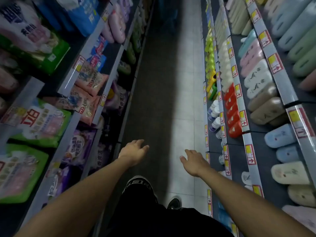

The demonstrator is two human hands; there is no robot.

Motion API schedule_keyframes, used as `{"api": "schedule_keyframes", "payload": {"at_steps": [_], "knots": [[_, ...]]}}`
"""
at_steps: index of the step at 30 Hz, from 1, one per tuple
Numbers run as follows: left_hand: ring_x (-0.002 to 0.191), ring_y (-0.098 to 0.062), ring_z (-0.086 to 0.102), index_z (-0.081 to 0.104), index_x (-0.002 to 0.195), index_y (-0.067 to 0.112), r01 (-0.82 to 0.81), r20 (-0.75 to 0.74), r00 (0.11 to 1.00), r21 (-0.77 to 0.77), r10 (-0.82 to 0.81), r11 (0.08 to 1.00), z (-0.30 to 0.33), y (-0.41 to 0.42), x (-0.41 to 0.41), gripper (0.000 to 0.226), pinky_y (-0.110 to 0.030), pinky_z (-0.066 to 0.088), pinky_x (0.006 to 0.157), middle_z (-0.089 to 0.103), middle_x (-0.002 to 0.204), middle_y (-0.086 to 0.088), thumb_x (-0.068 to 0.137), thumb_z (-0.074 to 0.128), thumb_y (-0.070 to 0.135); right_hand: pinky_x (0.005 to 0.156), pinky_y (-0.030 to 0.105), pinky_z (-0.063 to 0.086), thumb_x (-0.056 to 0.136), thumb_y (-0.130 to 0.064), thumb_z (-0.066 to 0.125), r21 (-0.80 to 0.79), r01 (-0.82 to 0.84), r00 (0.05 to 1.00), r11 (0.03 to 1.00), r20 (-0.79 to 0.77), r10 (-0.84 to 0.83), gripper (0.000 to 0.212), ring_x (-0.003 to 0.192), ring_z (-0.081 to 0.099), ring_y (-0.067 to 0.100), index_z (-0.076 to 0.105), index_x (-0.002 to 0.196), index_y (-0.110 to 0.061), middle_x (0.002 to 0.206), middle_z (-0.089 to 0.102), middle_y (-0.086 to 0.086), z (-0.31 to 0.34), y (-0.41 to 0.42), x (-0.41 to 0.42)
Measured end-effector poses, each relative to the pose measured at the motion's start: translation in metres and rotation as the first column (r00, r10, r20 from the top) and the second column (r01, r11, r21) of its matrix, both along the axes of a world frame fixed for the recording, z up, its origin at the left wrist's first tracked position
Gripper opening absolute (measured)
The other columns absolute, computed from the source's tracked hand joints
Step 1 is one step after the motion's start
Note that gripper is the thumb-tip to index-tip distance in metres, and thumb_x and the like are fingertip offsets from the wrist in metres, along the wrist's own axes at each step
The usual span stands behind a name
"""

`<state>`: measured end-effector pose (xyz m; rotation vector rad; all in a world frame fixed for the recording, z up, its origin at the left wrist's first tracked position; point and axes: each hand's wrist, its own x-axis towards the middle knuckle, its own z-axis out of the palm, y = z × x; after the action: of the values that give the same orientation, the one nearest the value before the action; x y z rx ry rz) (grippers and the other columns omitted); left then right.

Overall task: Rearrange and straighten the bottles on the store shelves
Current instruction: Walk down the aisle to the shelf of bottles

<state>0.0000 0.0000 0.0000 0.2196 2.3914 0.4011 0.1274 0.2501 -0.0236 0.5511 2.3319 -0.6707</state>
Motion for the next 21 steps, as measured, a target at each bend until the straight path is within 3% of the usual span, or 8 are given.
{"api": "schedule_keyframes", "payload": {"at_steps": [11,21], "knots": [[0.155,-0.026,0.03,0.032,0.163,0.026,0.096,-0.003,0.995,-0.008,-0.097,0.995,0.007,0.025,-0.14,0.067,-0.044,0.031,0.122,0.032,0.169,-0.002,0.106,0.035,0.06,0.121,0.048,0.033,0.109,-0.054,0.03,0.13,-0.069,0.998,0.989,0.019,0.068,0.067,0.153,0.029,0.032,0.025,0.164,-0.018,0.169,0.029,0.007,-0.002,0.032,-0.146],[0.151,-0.031,0.035,0.035,0.161,0.027,-0.006,0.062,0.998,0.057,0.003,0.998,0.007,0.018,-0.325,0.066,-0.046,0.032,0.122,0.035,0.167,-0.004,0.104,0.036,0.06,0.123,0.048,0.032,0.108,-0.054,0.033,0.16,0.006,1.0,0.987,-0.003,-0.005,0.067,0.152,0.032,0.034,0.029,0.163,-0.016,0.167,0.033,0.009,0.007,0.021,-0.321]]}}
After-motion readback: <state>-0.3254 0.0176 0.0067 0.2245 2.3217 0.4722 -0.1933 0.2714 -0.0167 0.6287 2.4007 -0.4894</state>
